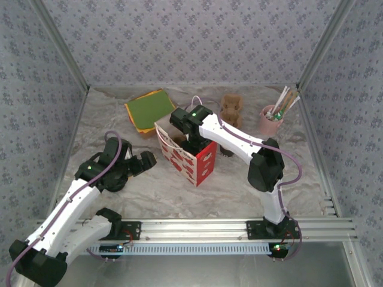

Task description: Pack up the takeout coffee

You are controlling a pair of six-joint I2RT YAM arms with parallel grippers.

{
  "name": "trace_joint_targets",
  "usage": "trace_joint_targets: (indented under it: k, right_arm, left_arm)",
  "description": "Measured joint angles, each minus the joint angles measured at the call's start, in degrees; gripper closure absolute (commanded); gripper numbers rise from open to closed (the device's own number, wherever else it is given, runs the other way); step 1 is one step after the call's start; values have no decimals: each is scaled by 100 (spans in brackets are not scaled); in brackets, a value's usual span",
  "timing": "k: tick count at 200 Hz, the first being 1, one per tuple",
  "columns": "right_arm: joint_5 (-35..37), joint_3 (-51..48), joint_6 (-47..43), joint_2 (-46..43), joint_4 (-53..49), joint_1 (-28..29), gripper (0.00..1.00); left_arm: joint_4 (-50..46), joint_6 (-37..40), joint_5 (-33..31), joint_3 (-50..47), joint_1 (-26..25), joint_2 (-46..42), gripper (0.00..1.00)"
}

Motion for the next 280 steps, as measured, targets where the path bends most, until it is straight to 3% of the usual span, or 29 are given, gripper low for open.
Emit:
trace_joint_targets:
  k: [280]
  right_arm:
    - [0,20,9,0,-103,11,24]
  left_arm:
    - [0,0,2,0,0,44,0]
